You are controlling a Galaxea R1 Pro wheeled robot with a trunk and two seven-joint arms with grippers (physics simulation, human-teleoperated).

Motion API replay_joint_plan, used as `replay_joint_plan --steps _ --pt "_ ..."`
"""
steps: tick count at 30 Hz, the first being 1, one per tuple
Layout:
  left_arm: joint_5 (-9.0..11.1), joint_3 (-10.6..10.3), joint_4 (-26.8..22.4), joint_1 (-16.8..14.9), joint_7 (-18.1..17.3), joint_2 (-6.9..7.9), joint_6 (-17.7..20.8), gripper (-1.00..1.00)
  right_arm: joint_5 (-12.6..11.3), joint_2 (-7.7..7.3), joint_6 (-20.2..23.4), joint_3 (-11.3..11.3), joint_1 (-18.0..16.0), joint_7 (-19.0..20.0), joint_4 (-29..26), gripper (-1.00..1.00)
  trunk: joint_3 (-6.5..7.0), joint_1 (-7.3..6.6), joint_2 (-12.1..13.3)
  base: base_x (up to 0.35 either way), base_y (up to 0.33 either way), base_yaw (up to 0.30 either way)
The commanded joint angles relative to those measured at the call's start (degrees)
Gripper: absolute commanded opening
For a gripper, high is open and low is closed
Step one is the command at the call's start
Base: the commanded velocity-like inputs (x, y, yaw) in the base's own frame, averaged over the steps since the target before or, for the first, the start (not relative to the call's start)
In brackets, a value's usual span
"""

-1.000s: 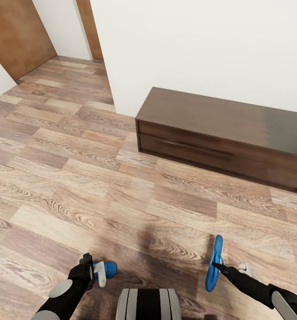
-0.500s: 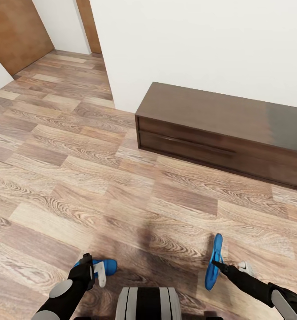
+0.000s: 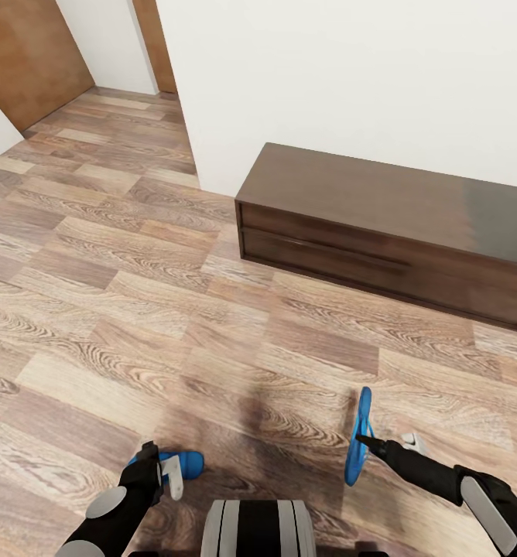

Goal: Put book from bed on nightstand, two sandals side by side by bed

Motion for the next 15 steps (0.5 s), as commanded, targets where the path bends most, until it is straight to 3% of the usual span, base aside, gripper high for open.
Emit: replay_joint_plan --steps 1,6,11,15 --pt "-0.4 -0.1 -0.1 0.0 -0.4 0.01 0.2 1.0 -0.3 -0.01 0.4 0.0 0.0 0.0 0.0 -1.0 -0.03 -0.01 0.0 0.0 0.0 0.0" --pt "-0.4 -0.1 -0.1 0.0 -0.4 0.01 0.3 1.0 -1.0 -0.19 0.6 -0.9 0.0 0.1 0.0 -1.0 -0.7 0.07 -0.1 0.0 0.0 0.0" --pt "-0.4 -0.1 -0.1 0.0 -0.4 0.01 0.4 1.0 -2.6 -0.25 2.4 -5.0 0.0 0.1 -0.1 -1.0 -1.14 0.12 -0.1 0.0 0.0 0.0" --pt "-0.4 -0.2 -0.1 0.0 -0.4 0.01 0.5 1.0 -2.8 -0.27 3.8 -6.1 0.0 0.1 -0.1 -1.0 -1.59 0.17 -0.1 0.0 0.0 0.0"
